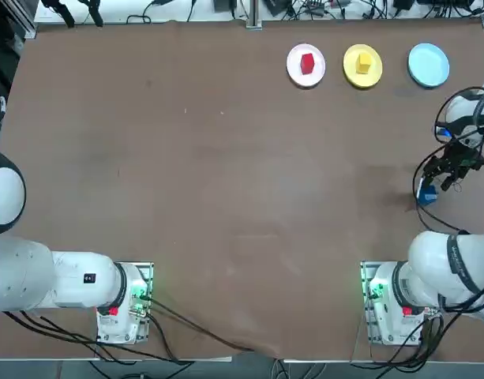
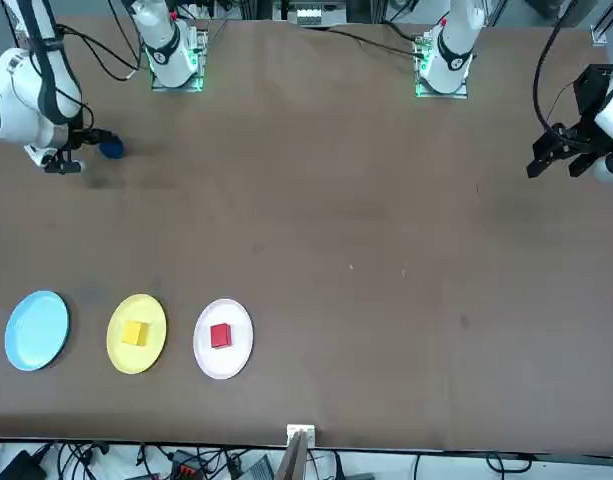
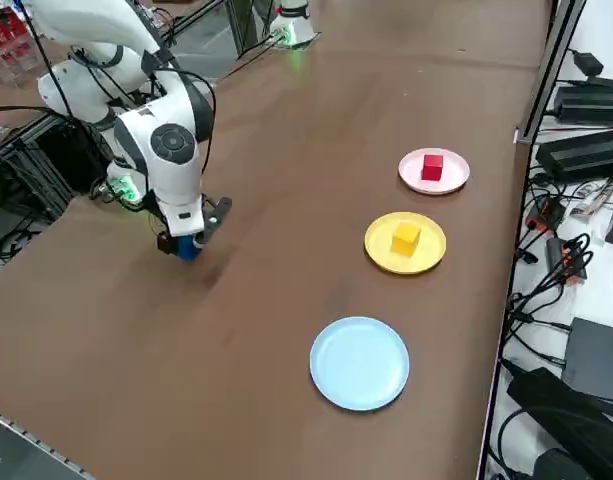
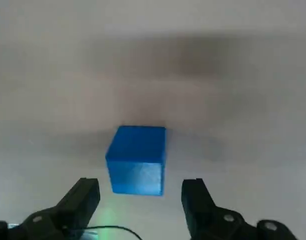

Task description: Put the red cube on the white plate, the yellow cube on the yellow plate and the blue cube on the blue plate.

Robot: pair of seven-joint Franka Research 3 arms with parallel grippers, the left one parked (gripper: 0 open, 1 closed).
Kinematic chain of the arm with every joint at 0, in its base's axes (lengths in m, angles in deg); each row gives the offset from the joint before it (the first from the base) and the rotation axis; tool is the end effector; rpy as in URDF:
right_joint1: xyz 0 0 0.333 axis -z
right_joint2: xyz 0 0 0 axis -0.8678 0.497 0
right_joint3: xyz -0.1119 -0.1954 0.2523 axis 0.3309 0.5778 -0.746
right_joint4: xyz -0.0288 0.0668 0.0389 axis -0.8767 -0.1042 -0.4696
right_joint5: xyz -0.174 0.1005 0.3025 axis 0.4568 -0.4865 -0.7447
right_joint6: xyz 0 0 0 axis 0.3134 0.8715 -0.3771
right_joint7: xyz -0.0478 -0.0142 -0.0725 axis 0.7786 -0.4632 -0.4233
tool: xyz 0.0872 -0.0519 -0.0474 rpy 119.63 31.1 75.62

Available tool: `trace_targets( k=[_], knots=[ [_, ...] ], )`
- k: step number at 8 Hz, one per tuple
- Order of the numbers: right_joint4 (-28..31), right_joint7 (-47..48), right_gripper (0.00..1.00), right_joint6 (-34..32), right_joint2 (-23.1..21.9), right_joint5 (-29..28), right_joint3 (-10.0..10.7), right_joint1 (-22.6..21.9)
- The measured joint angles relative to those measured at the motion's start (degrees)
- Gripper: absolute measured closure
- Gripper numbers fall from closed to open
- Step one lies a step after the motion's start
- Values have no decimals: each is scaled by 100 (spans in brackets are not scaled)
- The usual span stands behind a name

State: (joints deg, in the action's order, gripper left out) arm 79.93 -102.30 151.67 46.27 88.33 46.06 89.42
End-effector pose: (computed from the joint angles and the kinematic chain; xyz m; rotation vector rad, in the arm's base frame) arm 0.3382 -0.2062 0.2640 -2.9882 0.0280 0.6408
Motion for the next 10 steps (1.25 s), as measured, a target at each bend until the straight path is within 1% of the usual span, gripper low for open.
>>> trace_targets(
  k=[4, 6, 8, 9, 10],
  knots=[
    [215, 2, 1, 308, 66, 7, -1, 89],
    [345, 2, 1, 627, 192, 6, -1, 141],
    [444, 4, 4, 888, 310, 7, 0, 154],
    [453, 5, 13, 934, 341, 6, -1, 157],
    [444, 16, 30, 921, 309, 8, -1, 164]
  ],
)
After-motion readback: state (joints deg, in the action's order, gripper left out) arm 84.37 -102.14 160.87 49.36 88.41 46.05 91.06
